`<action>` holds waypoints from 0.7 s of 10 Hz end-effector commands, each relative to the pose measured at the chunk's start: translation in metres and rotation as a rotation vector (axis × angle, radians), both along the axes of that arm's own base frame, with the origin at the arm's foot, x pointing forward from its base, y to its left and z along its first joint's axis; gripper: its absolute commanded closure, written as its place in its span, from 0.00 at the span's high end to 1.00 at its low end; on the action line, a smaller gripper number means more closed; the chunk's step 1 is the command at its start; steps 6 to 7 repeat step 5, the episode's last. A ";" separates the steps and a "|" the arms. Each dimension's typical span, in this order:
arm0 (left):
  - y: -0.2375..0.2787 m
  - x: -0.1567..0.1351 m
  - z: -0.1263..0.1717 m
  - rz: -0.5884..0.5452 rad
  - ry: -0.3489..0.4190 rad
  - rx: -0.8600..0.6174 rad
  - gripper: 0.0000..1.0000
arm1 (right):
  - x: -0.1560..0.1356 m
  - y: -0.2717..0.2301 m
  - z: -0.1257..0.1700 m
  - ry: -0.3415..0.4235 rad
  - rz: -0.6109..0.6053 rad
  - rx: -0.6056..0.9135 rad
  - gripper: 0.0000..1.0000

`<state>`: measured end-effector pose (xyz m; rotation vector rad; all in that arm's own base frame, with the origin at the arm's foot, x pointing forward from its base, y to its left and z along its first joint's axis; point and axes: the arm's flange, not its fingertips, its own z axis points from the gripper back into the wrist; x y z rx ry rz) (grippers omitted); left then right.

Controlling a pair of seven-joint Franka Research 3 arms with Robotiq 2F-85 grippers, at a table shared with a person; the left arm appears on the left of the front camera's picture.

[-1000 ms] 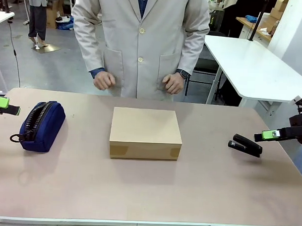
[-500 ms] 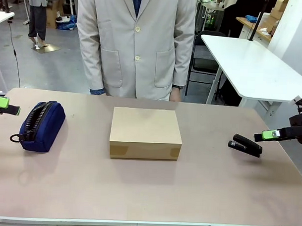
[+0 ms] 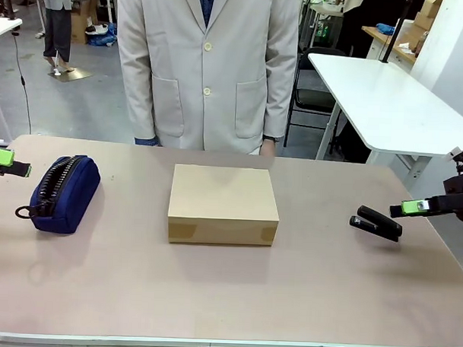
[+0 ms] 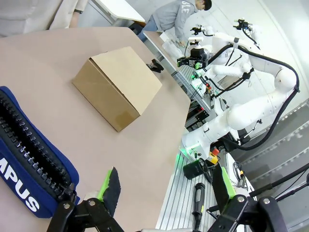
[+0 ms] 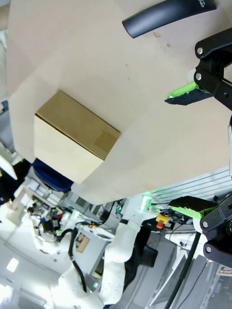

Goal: Pack the item into the box.
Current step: Close the Mailer Box.

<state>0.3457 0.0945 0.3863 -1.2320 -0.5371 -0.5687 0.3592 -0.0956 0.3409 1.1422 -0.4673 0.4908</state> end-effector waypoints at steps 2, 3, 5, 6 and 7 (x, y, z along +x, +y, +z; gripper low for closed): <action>-0.003 0.000 0.002 0.004 -0.016 0.002 1.00 | 0.000 0.000 0.001 -0.001 0.011 -0.008 1.00; -0.003 0.000 0.002 0.004 -0.016 0.002 1.00 | 0.000 0.000 0.001 -0.001 0.011 -0.008 1.00; -0.003 0.000 0.002 0.004 -0.016 0.002 1.00 | 0.000 0.000 0.001 -0.001 0.011 -0.008 1.00; -0.003 0.000 0.002 0.004 -0.016 0.002 1.00 | 0.000 0.000 0.001 -0.001 0.011 -0.008 1.00; -0.003 0.000 0.002 0.004 -0.016 0.002 1.00 | 0.000 0.000 0.001 -0.001 0.011 -0.008 1.00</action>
